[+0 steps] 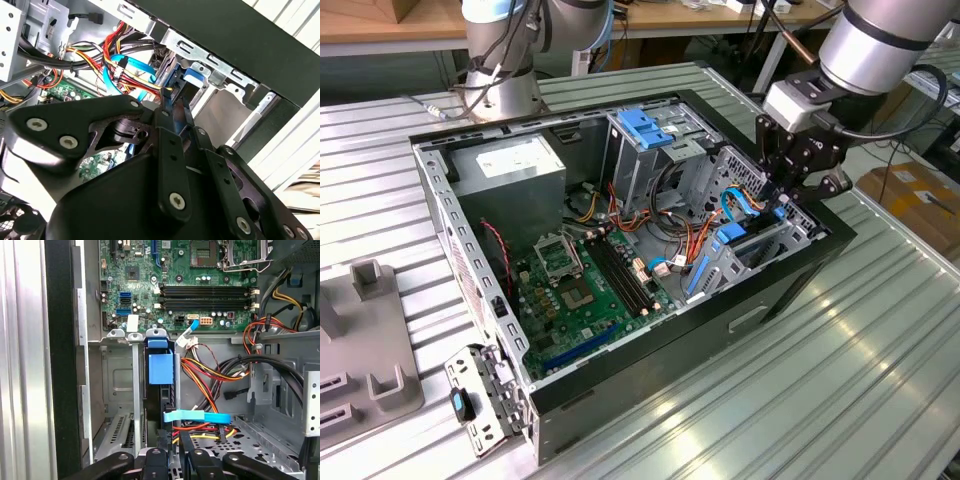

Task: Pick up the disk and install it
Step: 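Insert the second disk wire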

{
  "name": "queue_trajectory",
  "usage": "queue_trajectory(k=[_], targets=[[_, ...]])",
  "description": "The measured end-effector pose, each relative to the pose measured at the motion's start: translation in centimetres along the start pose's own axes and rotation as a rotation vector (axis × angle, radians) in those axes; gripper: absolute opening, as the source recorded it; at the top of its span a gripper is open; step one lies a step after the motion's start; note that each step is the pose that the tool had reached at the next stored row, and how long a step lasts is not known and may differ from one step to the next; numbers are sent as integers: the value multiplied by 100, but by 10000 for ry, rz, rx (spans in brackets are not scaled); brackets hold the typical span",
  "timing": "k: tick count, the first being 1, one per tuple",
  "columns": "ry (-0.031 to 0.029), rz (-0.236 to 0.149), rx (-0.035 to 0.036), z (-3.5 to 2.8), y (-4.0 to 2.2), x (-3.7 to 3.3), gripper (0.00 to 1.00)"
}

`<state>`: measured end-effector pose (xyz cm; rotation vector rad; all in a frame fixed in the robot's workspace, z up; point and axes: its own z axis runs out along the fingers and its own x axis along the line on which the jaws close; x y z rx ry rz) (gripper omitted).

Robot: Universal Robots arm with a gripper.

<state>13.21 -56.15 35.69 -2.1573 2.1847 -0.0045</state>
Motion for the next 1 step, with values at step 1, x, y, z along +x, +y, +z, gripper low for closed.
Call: queue_trajectory(k=[1], targets=[[0,0,0,-1,0,0,24]])
